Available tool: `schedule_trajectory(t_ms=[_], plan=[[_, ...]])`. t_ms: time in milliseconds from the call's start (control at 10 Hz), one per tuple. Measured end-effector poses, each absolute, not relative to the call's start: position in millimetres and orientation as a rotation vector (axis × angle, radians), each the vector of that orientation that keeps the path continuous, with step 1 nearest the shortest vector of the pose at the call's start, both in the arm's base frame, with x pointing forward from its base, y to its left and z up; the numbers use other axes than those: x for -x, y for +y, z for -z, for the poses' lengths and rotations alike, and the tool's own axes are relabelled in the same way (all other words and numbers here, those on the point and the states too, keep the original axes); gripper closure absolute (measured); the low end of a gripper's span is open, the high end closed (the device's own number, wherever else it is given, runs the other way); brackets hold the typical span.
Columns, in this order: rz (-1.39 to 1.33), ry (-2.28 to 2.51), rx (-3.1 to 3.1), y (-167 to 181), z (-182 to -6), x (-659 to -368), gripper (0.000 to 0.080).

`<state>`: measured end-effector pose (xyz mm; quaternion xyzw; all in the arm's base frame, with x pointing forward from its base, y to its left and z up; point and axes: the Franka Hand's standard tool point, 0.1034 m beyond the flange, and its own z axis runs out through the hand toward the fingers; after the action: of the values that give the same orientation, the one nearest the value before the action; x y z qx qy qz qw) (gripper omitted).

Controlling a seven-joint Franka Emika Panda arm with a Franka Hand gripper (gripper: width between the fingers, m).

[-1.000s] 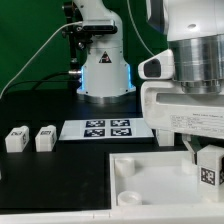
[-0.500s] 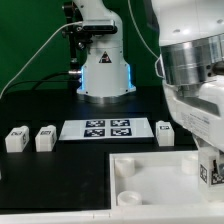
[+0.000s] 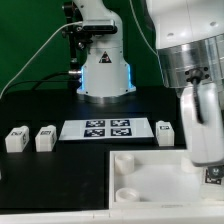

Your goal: Assemble one leg

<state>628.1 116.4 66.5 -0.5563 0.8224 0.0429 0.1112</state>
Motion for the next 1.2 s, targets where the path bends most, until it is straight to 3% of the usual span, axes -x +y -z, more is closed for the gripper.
schedule_trajectory(t_ms=[100, 200, 300, 400, 600, 900, 1200], plan=[[-0.124, 2.401, 1.653, 116, -66.3, -628, 0.0505], [-0.125, 2.400, 1.655, 117, -66.2, -628, 0.0429], [-0.125, 2.398, 1.658, 117, -66.2, -628, 0.0248], [-0.119, 2.371, 1.695, 117, -66.2, -628, 0.0180], [-0.117, 2.320, 1.736, 119, -76.0, -626, 0.0156], [-0.057, 2.096, 1.933, 118, -108.1, -625, 0.0150], [-0.062, 2.103, 1.922, 121, -108.8, -625, 0.0150]])
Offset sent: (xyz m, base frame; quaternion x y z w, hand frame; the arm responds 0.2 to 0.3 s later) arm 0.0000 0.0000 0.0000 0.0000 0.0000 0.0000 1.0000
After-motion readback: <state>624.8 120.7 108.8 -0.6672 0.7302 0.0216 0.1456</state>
